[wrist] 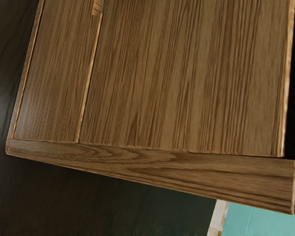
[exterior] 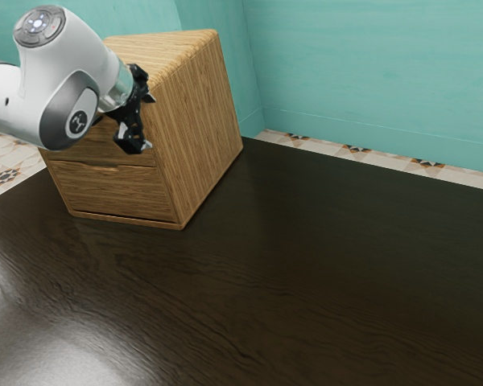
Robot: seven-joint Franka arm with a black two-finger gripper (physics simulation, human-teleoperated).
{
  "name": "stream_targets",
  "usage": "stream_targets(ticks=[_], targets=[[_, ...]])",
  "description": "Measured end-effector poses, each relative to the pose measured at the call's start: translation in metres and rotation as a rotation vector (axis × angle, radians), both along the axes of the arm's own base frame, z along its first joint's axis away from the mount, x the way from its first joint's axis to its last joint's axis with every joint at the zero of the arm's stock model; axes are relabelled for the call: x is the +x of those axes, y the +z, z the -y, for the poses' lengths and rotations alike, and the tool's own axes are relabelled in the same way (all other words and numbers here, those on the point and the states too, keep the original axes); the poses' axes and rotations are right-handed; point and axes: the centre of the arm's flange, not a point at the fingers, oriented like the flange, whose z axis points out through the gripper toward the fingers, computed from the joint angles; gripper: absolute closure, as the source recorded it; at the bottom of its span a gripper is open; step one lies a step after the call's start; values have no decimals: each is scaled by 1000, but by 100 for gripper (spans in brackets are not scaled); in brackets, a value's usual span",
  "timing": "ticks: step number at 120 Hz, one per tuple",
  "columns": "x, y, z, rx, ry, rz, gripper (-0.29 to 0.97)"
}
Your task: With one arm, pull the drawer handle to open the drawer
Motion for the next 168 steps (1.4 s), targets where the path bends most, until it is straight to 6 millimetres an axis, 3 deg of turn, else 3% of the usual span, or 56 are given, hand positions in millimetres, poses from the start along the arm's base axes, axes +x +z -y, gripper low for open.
stream_targets(ticks=[45, 59, 71, 83, 96, 127, 168], targets=[[-14, 4, -13, 1, -16, -6, 0], [-28, 13, -18, -19, -16, -6, 0], [-47, 4, -16, -58, -29, -33, 0], [-64, -5, -50, -73, 29, -56, 0], [-75, 0, -79, -65, 82, -49, 0], [-80, 7, -103, -37, 116, -24, 0], [-80, 5, -113, -22, 126, -29, 0]])
